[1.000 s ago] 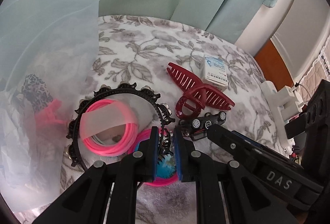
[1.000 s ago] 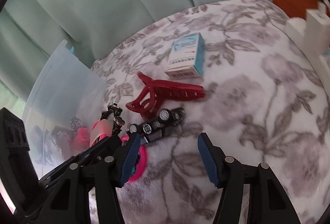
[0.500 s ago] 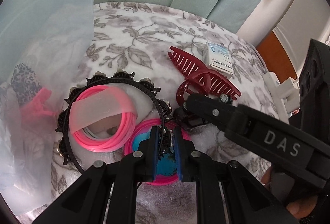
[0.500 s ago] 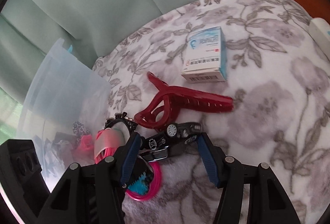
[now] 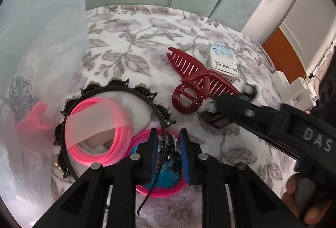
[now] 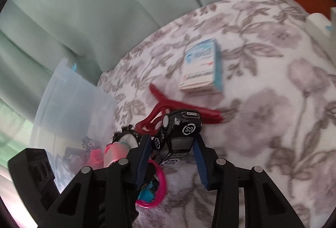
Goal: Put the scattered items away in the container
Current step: 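Grasp the black beaded headband with left tool while right tool grasps black toy car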
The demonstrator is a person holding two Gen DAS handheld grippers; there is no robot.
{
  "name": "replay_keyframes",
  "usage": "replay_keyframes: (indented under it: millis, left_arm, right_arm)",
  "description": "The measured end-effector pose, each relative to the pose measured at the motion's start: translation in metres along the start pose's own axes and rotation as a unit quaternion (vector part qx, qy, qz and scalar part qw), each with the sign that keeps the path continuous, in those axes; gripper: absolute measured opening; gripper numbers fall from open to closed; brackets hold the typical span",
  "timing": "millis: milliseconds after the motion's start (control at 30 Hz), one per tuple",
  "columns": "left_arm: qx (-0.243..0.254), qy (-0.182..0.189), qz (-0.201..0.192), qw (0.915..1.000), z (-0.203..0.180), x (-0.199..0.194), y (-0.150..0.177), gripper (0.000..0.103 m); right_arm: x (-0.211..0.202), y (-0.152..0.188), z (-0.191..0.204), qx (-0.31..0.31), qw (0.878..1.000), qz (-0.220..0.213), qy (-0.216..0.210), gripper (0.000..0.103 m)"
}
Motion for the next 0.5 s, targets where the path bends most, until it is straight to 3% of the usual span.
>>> replay_keyframes:
  millis: [67, 133, 300, 333, 500]
  left_arm:
    - [-0.004, 0.009, 0.000, 1.0000, -0.003, 0.002, -0.004, 0.040]
    - [-0.006, 0.010, 0.001, 0.9999, -0.005, 0.006, -0.008, 0.047]
    - [0.002, -0.014, -0.005, 0.9999, -0.006, 0.013, -0.018, 0.049]
    - [0.004, -0.019, -0.007, 0.9998, -0.006, 0.013, -0.020, 0.048]
    - [0.012, -0.047, -0.015, 0.9987, 0.001, 0.012, -0.022, 0.023]
  right_arm:
    - [-0.005, -0.002, -0.010, 0.013, 1.000, -0.006, 0.004, 0.042]
    - [-0.009, -0.002, -0.022, 0.029, 1.000, -0.006, 0.007, 0.042]
    - [-0.014, -0.002, -0.035, 0.046, 0.999, -0.005, 0.002, 0.042]
    - [-0.014, -0.002, -0.034, 0.044, 0.999, -0.005, 0.002, 0.042]
    - [-0.017, -0.003, -0.036, 0.048, 0.999, -0.008, 0.000, 0.042]
Point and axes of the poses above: each gripper's, at about its wrist camera, not at the fingertips, and x roughly the way its jaws point, z to its left, y to its underside, the point moved 10 cm from there along x, roughly the way its jaws point, and after that the axes turned 8 degrees about y, right-handed, at the moved point
